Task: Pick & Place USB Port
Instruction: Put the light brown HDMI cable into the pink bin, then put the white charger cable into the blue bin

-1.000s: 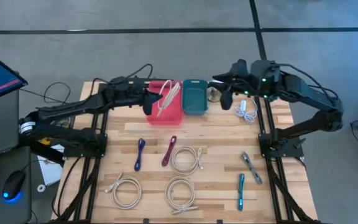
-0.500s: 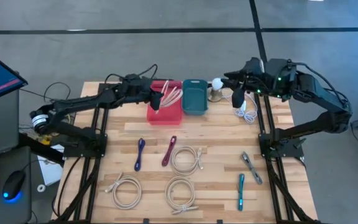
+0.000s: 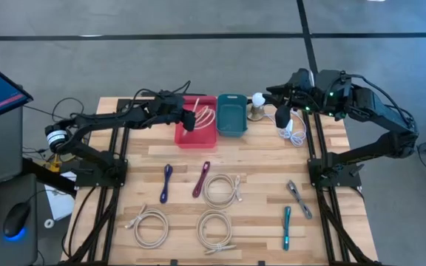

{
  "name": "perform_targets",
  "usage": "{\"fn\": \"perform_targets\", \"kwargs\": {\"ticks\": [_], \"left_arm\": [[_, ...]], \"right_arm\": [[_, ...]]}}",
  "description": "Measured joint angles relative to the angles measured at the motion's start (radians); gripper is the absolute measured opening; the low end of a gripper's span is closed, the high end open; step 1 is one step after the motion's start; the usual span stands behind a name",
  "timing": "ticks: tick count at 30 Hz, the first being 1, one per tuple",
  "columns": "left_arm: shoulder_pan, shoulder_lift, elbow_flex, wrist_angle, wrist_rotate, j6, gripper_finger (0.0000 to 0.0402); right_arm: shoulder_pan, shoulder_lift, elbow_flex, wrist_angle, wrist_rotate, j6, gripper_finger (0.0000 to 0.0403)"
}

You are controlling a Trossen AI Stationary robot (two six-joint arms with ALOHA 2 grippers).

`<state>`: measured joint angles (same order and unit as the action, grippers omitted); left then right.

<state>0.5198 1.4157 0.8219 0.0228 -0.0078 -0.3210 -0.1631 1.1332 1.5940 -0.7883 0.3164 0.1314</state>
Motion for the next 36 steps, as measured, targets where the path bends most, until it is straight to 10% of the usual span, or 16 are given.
{"fn": "perform_targets", "kwargs": {"ticks": [10, 18, 27, 36], "left_arm": [[0.000, -0.012, 0.000, -0.004, 0.016, -0.011, 0.0099], [-0.019, -0.225, 0.001, 0.082, 0.321, -0.003, 0.0087], [-0.089, -0.572, 0.001, 0.087, 0.310, 0.036, 0.0058], [-0.151, -0.665, 0.001, 0.089, 0.296, 0.026, 0.0040]], "right_arm": [[-0.001, -0.001, 0.000, -0.002, 0.000, 0.000, 0.0118], [-0.001, -0.004, 0.000, -0.021, -0.002, -0.009, 0.0117], [-0.001, 0.007, 0.000, -0.048, -0.003, -0.010, 0.0117], [-0.001, 0.025, 0.000, -0.040, -0.005, -0.008, 0.0117]]}}
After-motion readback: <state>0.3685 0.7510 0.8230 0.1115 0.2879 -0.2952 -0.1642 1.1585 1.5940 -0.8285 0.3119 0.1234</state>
